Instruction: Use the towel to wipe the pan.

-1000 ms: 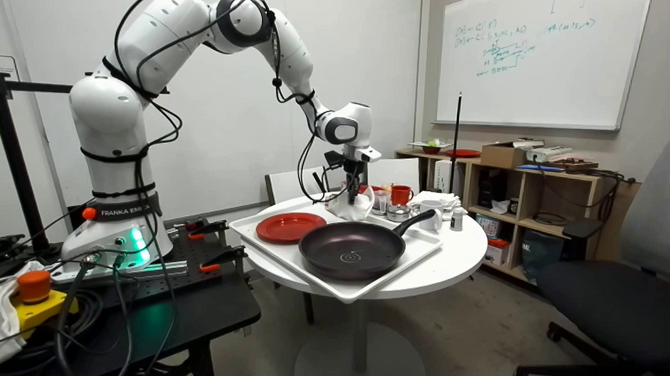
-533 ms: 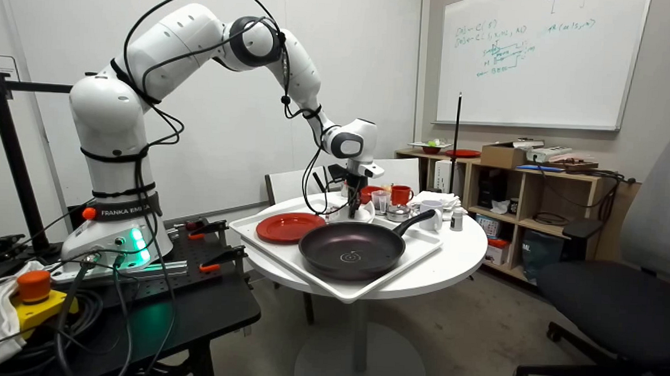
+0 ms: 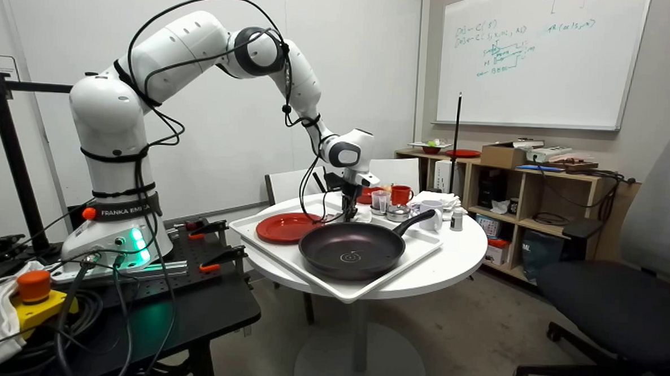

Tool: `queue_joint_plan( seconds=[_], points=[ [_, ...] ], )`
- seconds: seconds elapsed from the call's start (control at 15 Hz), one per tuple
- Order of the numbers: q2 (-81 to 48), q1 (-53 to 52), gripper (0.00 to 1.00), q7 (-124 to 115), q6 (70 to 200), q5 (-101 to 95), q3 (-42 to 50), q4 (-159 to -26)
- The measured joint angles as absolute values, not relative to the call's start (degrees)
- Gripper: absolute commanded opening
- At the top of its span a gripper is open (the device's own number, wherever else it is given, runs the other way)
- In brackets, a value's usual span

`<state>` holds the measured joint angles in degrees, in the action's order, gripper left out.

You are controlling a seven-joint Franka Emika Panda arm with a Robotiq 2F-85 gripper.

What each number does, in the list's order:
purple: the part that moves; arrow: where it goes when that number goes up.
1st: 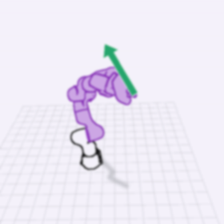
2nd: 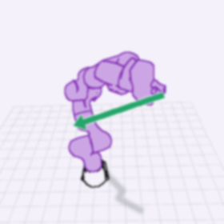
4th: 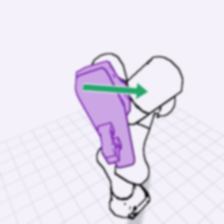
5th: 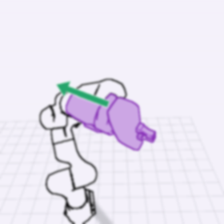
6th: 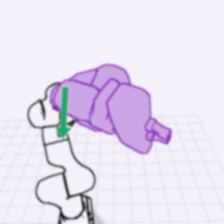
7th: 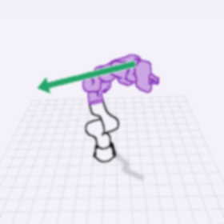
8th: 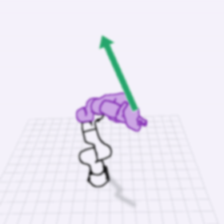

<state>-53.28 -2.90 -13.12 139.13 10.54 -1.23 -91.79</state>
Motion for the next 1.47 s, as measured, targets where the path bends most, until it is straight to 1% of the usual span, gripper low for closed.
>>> queue_joint_plan(
  seconds=[0.87,0.93,1.0,1.07,1.13,1.27,1.47],
  points=[
    [-53.3,-2.9,0.05,-3.2,139.1,8.8,-3.2,-91.8],
    [-53.3,-2.9,0.22,-3.0,139.1,8.8,-3.2,-91.8],
    [-53.3,-2.9,0.47,-2.8,139.2,8.8,-3.2,-91.8],
    [-53.3,-2.8,0.47,-2.6,139.2,8.8,-3.3,-91.8],
    [-53.3,-2.8,0.51,-2.4,139.2,8.8,-3.3,-91.8],
    [-53.3,-2.7,0.64,-2.3,139.4,8.8,-3.4,-91.9],
    [-53.3,-2.6,0.87,-2.3,139.4,8.8,-3.6,-91.9]
  ],
)
